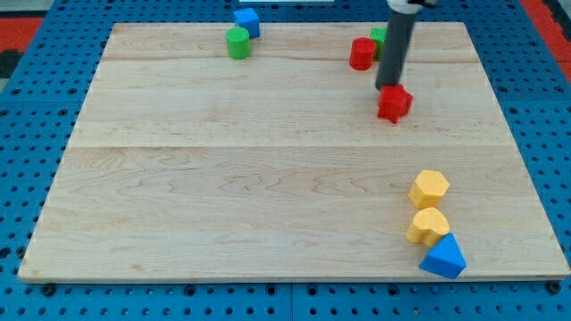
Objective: Slide the yellow hexagon below the red star
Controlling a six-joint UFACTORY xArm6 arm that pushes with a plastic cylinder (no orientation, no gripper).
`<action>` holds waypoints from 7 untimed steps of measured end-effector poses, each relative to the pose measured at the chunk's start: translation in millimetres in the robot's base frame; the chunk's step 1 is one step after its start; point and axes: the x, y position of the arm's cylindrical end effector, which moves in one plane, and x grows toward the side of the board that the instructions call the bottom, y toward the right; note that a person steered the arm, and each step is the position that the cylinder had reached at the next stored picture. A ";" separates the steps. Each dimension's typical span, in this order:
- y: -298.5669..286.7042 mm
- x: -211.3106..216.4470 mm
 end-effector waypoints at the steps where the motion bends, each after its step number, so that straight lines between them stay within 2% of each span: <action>1: -6.6 67.4; 2: 6.5 65.6; 4: 76.0 89.5; 7: 34.0 90.5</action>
